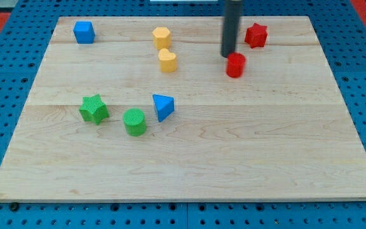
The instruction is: Move red star to the center of the board
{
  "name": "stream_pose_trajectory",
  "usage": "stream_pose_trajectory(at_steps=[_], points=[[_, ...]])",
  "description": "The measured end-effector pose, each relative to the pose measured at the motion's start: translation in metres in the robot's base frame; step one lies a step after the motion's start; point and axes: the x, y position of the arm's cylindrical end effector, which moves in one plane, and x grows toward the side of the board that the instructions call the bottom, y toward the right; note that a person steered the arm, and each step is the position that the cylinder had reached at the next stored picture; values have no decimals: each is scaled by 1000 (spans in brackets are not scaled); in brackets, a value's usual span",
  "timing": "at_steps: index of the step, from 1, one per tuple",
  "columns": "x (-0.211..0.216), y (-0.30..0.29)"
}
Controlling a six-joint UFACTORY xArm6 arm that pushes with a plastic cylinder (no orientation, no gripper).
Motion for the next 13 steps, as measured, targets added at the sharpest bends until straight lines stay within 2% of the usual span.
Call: stream_pose_trajectory(at_steps=[2, 3, 4, 5, 7, 8, 9, 11, 12, 13], points=[[-73, 97], [-88, 119], [-128, 134], [-110, 69], [6, 28], [-27, 49], [-68, 29], [-9, -108], [-46, -101], [-88, -127]])
